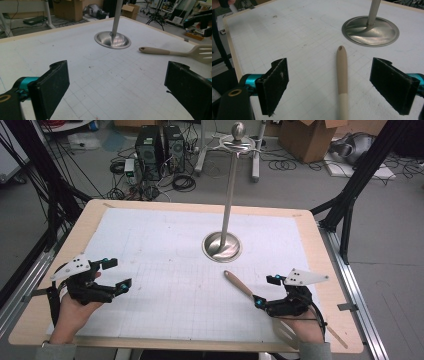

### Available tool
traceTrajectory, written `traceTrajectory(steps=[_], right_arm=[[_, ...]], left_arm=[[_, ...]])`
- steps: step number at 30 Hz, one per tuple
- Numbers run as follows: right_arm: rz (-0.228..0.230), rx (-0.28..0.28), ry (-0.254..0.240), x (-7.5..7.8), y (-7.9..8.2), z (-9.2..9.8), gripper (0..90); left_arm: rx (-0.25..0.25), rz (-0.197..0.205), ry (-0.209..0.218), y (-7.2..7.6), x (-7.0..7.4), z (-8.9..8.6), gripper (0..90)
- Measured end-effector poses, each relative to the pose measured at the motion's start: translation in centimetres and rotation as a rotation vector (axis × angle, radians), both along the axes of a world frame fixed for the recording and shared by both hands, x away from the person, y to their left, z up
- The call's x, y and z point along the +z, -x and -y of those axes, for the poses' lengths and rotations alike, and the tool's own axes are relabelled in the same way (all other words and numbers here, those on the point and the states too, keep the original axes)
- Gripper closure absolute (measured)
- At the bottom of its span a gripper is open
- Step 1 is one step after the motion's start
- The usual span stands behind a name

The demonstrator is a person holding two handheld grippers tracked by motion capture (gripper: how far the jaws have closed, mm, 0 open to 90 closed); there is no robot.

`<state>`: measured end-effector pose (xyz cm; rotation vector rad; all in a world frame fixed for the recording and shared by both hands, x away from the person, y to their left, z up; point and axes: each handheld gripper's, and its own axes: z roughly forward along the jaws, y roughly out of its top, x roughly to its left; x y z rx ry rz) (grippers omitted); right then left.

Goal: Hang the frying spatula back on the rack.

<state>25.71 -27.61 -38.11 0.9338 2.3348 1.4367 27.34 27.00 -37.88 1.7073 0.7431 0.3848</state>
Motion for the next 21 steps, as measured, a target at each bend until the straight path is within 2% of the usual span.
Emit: traceTrajectory(steps=[6,17,21], right_arm=[[-0.025,0.005,0.021,-1.0,-0.3,-0.8,14.7],[-0.060,-0.026,0.041,-2.5,-0.4,-0.5,14.8],[-0.066,-0.034,0.065,-2.9,-0.3,-0.5,14.8]], left_arm=[[0.000,-0.005,0.001,-0.1,-0.1,0.0,6.3],[0.000,-0.009,-0.009,-0.2,-0.3,0.2,6.3],[-0.002,-0.008,-0.009,-0.3,-0.3,0.2,6.3]])
